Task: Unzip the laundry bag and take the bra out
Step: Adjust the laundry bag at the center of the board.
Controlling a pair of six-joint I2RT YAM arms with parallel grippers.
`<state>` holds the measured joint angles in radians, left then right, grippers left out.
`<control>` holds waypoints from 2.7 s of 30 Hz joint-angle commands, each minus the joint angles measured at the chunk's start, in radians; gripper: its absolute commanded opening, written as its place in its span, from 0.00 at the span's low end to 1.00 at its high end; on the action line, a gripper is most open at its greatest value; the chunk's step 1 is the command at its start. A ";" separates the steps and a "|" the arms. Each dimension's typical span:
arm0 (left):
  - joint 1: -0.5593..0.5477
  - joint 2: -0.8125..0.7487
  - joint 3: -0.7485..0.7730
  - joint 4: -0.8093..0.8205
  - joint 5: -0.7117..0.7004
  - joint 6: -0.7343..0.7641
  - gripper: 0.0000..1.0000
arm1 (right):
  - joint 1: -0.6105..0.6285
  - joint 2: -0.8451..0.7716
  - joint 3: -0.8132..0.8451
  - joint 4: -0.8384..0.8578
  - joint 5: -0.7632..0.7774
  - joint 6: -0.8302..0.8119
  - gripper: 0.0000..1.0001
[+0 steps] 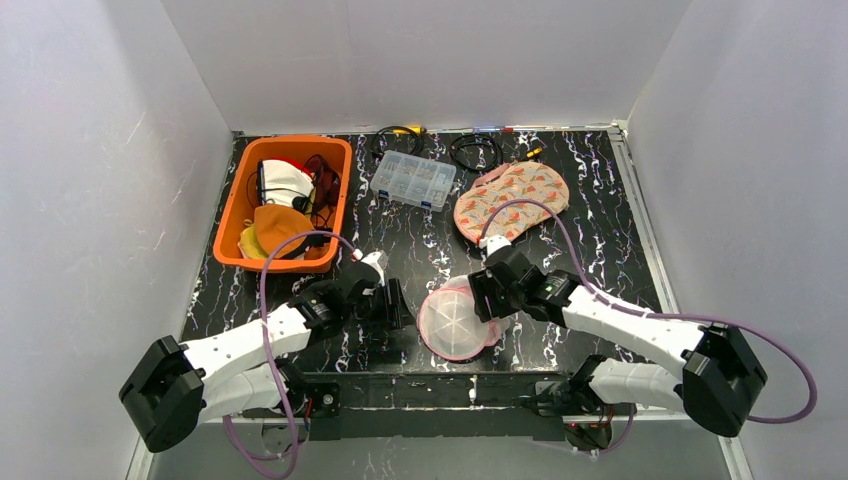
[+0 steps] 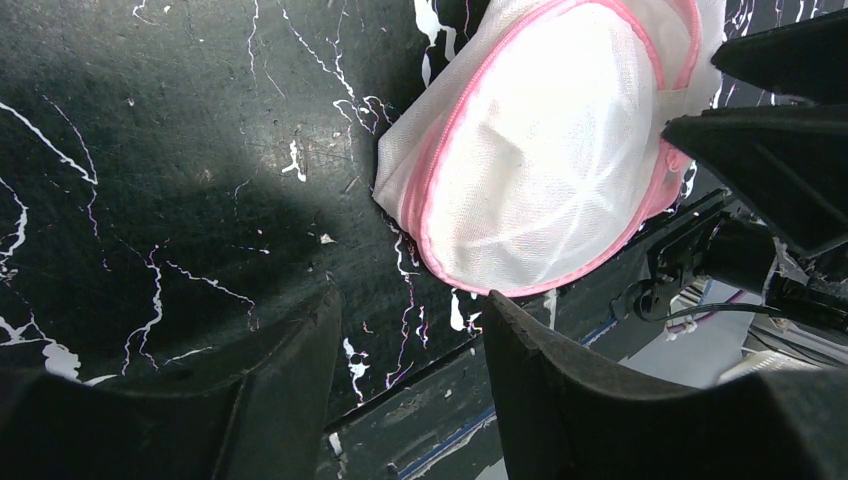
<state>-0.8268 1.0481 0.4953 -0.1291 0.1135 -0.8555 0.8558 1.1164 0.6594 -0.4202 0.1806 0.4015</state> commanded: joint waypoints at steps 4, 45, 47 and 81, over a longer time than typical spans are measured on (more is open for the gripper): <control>0.002 -0.019 -0.017 0.020 0.012 -0.001 0.52 | 0.040 0.065 0.040 -0.015 0.033 -0.028 0.57; 0.005 -0.584 0.174 -0.537 -0.363 0.018 0.53 | -0.127 -0.186 -0.043 0.596 -0.519 0.373 0.01; 0.005 -0.599 0.180 -0.549 -0.375 0.021 0.53 | -0.127 -0.176 -0.036 0.640 -0.548 0.386 0.01; 0.005 -0.403 0.092 -0.347 -0.267 0.027 0.54 | -0.238 -0.119 -0.327 0.636 -0.474 0.284 0.15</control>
<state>-0.8265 0.6193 0.5961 -0.5198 -0.1730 -0.8452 0.6220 1.0084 0.3157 0.3107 -0.3614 0.7631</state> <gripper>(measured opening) 0.534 0.056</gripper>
